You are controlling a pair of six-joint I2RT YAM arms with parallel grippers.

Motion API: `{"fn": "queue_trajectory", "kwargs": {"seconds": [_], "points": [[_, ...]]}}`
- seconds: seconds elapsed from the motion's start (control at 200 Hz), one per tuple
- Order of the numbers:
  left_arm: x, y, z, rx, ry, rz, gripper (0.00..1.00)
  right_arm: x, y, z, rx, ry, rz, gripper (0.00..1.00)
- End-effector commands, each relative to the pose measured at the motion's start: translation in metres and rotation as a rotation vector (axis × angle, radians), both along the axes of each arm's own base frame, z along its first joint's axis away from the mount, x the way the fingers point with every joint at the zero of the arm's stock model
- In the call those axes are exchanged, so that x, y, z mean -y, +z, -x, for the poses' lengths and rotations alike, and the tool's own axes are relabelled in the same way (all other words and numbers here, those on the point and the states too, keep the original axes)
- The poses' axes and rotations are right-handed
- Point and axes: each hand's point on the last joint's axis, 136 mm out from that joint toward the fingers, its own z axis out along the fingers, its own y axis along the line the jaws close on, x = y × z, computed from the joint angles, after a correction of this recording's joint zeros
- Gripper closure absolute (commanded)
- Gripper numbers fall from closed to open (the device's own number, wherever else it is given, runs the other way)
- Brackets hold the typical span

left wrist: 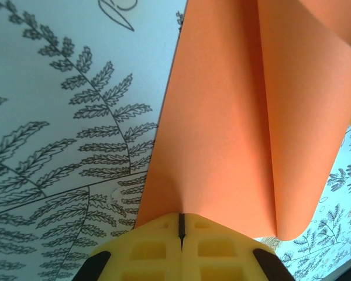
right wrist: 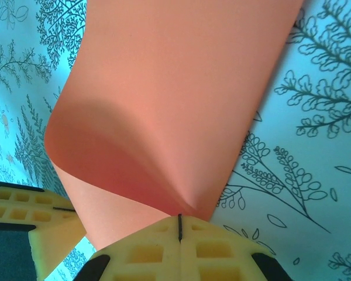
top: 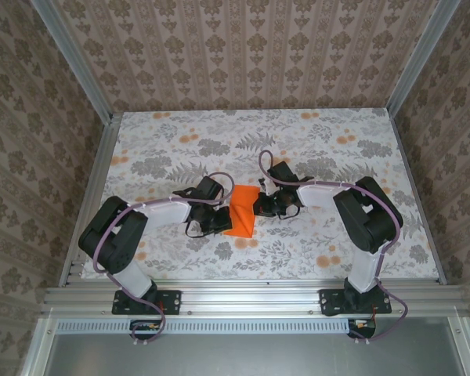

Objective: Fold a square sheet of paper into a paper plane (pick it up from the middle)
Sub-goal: Fold the triangle a second time at the center of the table.

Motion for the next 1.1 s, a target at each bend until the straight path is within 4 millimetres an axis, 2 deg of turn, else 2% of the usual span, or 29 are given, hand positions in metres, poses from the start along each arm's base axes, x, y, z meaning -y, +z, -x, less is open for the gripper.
{"fn": "queue_trajectory", "kwargs": {"seconds": [0.0, 0.38, 0.53, 0.625, 0.72, 0.905, 1.095], "points": [[0.002, 0.002, 0.000, 0.006, -0.029, -0.021, 0.98, 0.004, -0.005, -0.004, 0.005, -0.001, 0.028, 1.00], [0.002, 0.002, -0.001, 0.007, -0.039, -0.025, 0.98, 0.004, -0.013, -0.004, -0.011, 0.003, 0.038, 1.00], [0.012, 0.024, -0.008, 0.063, -0.041, 0.035, 0.96, 0.008, -0.019, -0.001, -0.024, 0.000, 0.063, 1.00], [0.024, 0.041, -0.015, 0.114, -0.037, 0.122, 0.93, 0.010, -0.021, 0.000, -0.029, -0.002, 0.072, 1.00], [0.038, 0.049, -0.021, 0.141, -0.033, 0.205, 0.91, 0.011, -0.023, 0.000, -0.030, -0.005, 0.077, 1.00], [0.055, 0.051, -0.031, 0.167, -0.021, 0.295, 0.88, 0.011, -0.025, 0.001, -0.037, -0.009, 0.079, 1.00], [0.057, 0.041, -0.033, 0.157, -0.023, 0.293, 0.85, 0.012, -0.026, 0.001, -0.042, -0.012, 0.078, 0.99]]}}
